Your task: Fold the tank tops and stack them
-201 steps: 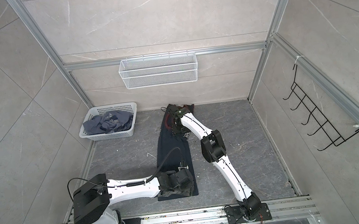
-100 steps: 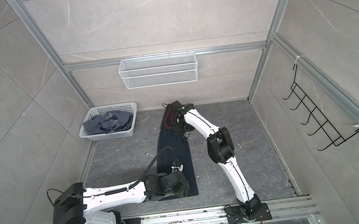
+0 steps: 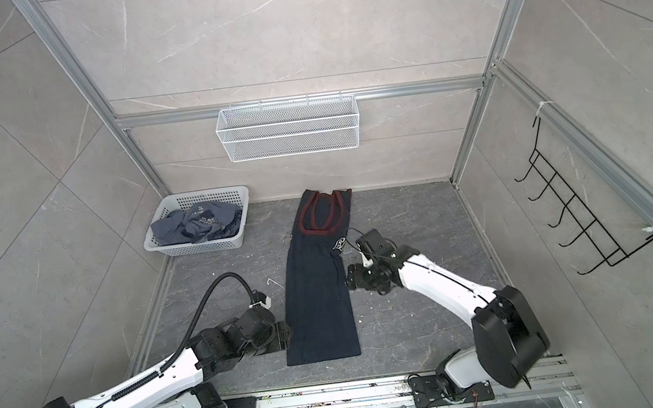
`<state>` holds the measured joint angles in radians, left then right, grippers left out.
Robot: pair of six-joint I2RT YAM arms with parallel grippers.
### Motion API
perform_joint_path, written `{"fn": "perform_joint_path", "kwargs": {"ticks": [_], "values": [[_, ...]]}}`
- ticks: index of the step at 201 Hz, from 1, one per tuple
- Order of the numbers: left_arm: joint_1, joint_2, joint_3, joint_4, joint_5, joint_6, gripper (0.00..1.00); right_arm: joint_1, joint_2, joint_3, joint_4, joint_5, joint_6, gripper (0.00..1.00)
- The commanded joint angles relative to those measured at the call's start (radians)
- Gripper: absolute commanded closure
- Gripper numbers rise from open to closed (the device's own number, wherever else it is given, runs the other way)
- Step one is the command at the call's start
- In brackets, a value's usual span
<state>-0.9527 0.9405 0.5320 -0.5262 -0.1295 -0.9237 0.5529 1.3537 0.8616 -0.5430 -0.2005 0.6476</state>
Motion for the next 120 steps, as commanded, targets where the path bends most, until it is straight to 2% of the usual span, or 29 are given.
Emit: {"fn": "perform_joint_path", "kwargs": {"ticks": [1,25,57,78,120], "values": [[0.01,0.005,-0.039,0.082,0.114,-0.041,0.33,0.063,-0.104,-0.137,0.115,-0.074,0.166,0.28],[0.01,0.032,-0.087,0.169,0.177,-0.082,0.38,0.152,-0.178,-0.303,0.214,-0.089,0.29,0.32],[0.011,0.078,-0.114,0.21,0.222,-0.1,0.39,0.262,-0.196,-0.407,0.334,-0.078,0.417,0.37],[0.01,0.115,-0.124,0.227,0.237,-0.11,0.4,0.311,-0.175,-0.429,0.357,-0.037,0.451,0.39],[0.011,0.17,-0.156,0.277,0.256,-0.121,0.44,0.35,-0.128,-0.471,0.459,-0.033,0.489,0.48]]}}
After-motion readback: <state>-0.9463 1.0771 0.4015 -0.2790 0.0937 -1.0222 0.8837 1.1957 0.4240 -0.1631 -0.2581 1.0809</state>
